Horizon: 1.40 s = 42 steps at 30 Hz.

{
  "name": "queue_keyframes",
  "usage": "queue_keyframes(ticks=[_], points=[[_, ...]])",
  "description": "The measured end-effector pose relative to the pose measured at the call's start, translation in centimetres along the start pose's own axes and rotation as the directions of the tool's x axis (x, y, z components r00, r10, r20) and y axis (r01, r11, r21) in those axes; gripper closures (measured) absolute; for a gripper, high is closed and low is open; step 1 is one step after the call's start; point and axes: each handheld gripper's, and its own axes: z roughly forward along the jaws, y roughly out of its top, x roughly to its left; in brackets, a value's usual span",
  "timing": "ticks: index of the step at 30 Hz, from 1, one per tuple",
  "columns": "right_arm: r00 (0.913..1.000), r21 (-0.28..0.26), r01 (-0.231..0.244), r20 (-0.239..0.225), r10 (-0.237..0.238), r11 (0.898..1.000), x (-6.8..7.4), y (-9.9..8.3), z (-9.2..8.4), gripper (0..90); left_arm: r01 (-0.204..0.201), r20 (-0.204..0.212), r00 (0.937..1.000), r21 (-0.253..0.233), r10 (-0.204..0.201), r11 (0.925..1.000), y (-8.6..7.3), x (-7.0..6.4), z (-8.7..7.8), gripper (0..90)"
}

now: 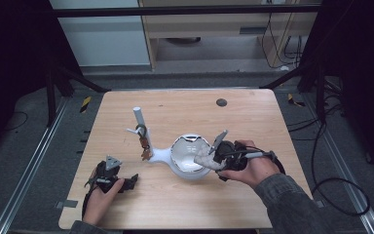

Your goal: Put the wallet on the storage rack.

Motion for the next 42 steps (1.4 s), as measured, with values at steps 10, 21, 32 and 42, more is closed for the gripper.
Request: queue_keyframes(ticks=[10,21,32,42], points=[[0.9999,0.004,0.009,-0.011,-0.009,1.0,0.2,0.6,0.2,31.3,-0.001,0.0,1.0,0.002,0.001,1.0,0.0,0.0,0.0,0.2],[0.9994,0.011,0.028,-0.019,-0.028,1.0,0.3,1.5,0.1,31.3,0.0,0.0,1.0,0.001,0.0,1.0,0.0,0.0,0.0,0.1],[0.9987,0.028,0.046,-0.021,-0.046,0.999,0.6,2.2,0.3,31.2,0.001,0.0,1.0,-0.001,-0.001,1.0,0.0,0.0,0.0,0.2],[0.9985,0.038,0.05,-0.024,-0.049,0.998,0.6,2.6,0.6,31.2,0.0,0.001,1.0,0.001,0.0,1.0,0.0,0.0,0.0,0.1]])
